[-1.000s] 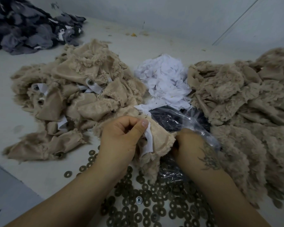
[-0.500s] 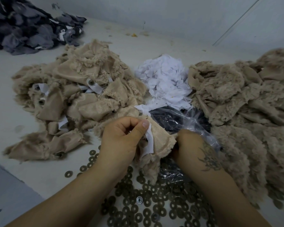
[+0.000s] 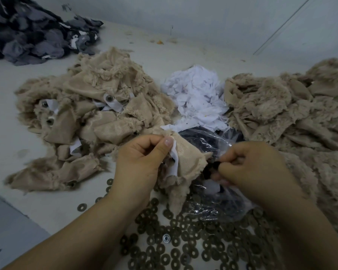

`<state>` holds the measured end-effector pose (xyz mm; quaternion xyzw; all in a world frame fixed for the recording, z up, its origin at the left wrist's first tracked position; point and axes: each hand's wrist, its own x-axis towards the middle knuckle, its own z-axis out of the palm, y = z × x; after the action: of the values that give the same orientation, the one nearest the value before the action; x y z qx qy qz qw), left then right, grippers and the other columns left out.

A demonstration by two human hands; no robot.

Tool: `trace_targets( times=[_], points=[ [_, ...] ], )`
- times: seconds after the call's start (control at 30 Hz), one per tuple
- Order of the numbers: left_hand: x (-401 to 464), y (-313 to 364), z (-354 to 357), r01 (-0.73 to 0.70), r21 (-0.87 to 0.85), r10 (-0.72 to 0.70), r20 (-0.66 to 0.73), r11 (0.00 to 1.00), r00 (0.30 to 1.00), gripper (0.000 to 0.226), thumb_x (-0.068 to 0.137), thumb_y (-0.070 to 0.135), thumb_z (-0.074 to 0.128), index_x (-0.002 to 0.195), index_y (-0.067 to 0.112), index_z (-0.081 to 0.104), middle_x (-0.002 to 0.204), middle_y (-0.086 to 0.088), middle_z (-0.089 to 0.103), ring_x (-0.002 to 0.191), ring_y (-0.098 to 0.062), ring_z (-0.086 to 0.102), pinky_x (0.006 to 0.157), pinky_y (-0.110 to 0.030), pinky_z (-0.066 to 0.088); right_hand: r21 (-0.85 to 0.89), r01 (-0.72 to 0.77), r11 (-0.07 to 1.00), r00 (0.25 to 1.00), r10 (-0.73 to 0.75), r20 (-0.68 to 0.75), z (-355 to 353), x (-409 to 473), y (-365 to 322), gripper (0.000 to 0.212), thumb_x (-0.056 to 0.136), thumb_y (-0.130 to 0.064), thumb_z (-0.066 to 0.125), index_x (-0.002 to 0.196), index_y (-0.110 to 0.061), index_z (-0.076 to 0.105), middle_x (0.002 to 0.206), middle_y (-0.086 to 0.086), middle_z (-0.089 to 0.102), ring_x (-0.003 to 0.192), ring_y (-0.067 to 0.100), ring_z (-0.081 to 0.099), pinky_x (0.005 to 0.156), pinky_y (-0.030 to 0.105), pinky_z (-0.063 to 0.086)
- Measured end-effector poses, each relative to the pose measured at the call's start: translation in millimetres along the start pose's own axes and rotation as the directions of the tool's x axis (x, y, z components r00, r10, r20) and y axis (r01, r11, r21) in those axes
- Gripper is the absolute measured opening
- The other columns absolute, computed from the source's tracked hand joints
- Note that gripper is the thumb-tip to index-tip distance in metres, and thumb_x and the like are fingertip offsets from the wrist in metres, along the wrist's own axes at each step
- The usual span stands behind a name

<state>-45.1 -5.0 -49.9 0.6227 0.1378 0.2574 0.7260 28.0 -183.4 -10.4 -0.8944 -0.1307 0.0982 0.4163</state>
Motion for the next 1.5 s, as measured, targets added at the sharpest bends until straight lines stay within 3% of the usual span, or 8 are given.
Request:
trace_targets(
  times=[0.07,0.13,0.33,0.73,0.83,0.97,1.13,1.5],
  points=[
    [0.7,2.2,1.1,0.010,-0.061,-0.010,-0.008,0.998,1.000,0.021,0.082,0.028,0.069,0.067,0.013,0.071,0.068,-0.008,0.068,0.065,-0.020,0.062,0.071,-0.028,0.057,0.241,-0.203,0.949,0.943,0.123,0.311,-1.7,-6.9,-8.8,0.016,0.085,0.009,0.063,0.074,-0.001,0.066,0.063,0.013,0.073,0.060,0.019,0.074,0.055,0.028,0.061],
    [0.0,3.5,3.4,0.009,-0.081,-0.007,0.016,0.997,1.000,0.021,0.081,0.028,0.069,0.068,0.011,0.071,0.068,-0.009,0.067,0.066,-0.020,0.061,0.071,-0.030,0.055,0.365,-0.297,0.882,0.896,0.126,0.425,5.3,-8.6,-11.0,0.015,0.086,0.013,0.062,0.076,0.003,0.066,0.068,0.018,0.073,0.063,0.021,0.075,0.051,0.020,0.057],
    [-7.0,6.4,8.5,-0.049,0.020,0.046,0.161,0.999,0.986,0.019,0.081,0.027,0.069,0.068,0.013,0.071,0.063,0.000,0.068,0.059,-0.008,0.062,0.060,-0.019,0.052,0.526,-0.007,0.851,0.999,-0.022,0.049,29.5,-0.6,-1.1,0.018,0.083,0.005,0.071,0.071,-0.008,0.072,0.066,0.009,0.074,0.055,0.020,0.068,0.050,0.027,0.055],
    [-5.9,7.5,11.6,-0.145,0.159,0.127,0.118,0.977,0.985,0.018,0.081,0.030,0.069,0.073,0.014,0.072,0.061,0.000,0.067,0.054,-0.003,0.058,0.051,-0.018,0.049,0.628,0.104,0.771,0.972,-0.213,0.102,32.5,-3.8,-2.6,0.026,0.086,0.002,0.070,0.093,-0.022,0.078,0.094,0.003,0.079,0.088,0.020,0.076,0.070,0.027,0.061],
    [-6.4,6.5,10.0,-0.110,0.116,0.097,0.116,0.987,0.989,0.022,0.080,0.035,0.068,0.073,0.015,0.072,0.061,-0.002,0.066,0.054,-0.006,0.058,0.051,-0.020,0.050,0.673,0.014,0.740,0.978,-0.150,0.146,34.8,-2.3,-1.8,0.021,0.091,-0.002,0.065,0.101,-0.017,0.077,0.098,0.006,0.078,0.093,0.025,0.075,0.077,0.036,0.062],
    [-6.9,7.1,9.2,-0.112,0.085,0.102,0.113,0.990,0.988,0.017,0.081,0.032,0.068,0.073,0.018,0.072,0.065,0.002,0.068,0.059,-0.007,0.060,0.056,-0.019,0.051,0.868,-0.250,0.429,0.956,-0.031,0.291,38.0,0.4,-2.7,0.028,0.086,-0.005,0.059,0.111,-0.001,0.071,0.110,0.020,0.073,0.105,0.032,0.071,0.087,0.038,0.060],
    [-6.2,10.2,11.4,-0.174,0.094,0.166,0.092,0.980,0.982,0.016,0.080,0.031,0.069,0.075,0.016,0.073,0.069,-0.003,0.070,0.059,-0.013,0.062,0.057,-0.022,0.054,0.889,-0.406,0.210,0.901,-0.069,0.428,39.0,-1.9,-7.7,0.036,0.079,-0.009,0.061,0.112,0.003,0.071,0.112,0.020,0.072,0.095,0.024,0.073,0.085,0.033,0.060],
    [-6.8,6.2,12.0,-0.282,0.221,0.256,0.138,0.934,0.957,0.009,0.083,0.016,0.076,0.075,0.016,0.071,0.066,0.009,0.066,0.059,0.000,0.060,0.056,-0.013,0.046,0.900,-0.370,0.231,0.923,-0.015,0.384,49.1,-4.9,-7.8,0.022,0.075,-0.002,0.063,0.090,-0.003,0.079,0.097,0.018,0.076,0.080,0.021,0.075,0.064,0.028,0.061]
  ],
)
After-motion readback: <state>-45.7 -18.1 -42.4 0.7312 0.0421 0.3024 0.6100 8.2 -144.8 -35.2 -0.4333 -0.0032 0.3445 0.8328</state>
